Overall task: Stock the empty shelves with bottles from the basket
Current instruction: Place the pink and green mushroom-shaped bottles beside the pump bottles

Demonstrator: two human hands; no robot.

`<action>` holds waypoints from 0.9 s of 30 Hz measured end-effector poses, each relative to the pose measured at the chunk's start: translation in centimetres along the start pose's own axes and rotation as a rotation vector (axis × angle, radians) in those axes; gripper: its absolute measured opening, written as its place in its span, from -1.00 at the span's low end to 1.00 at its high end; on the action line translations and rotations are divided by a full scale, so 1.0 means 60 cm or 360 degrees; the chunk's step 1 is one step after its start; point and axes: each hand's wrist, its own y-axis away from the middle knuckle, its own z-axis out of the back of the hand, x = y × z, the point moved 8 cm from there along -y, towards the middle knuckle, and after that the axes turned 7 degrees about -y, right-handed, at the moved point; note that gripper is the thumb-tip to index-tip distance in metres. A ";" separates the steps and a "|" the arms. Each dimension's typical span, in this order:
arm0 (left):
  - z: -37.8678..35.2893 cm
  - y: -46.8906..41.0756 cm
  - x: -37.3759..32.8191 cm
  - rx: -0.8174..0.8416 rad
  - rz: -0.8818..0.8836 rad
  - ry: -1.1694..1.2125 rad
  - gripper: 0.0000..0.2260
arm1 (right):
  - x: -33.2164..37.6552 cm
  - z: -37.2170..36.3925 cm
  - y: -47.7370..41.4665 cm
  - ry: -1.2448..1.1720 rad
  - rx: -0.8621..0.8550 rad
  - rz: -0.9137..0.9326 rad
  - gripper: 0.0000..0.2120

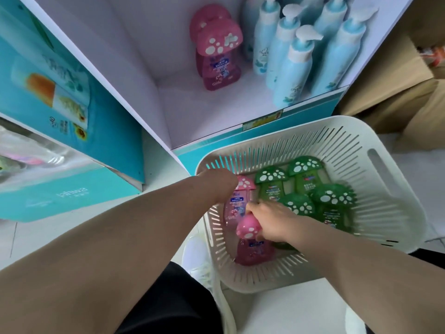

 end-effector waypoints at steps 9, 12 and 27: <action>-0.036 -0.057 -0.026 0.0091 0.0153 0.0185 -0.67 | -0.052 0.138 0.098 -0.0201 -0.0682 0.0001 -0.49; -0.055 -0.068 -0.030 0.0188 0.0208 0.0250 -0.47 | -0.082 0.139 0.105 -0.0323 -0.0718 -0.0058 -0.52; -0.104 -0.086 -0.077 0.0136 0.0198 0.0412 -0.47 | -0.120 0.175 0.099 -0.0613 -0.0902 -0.0188 -0.51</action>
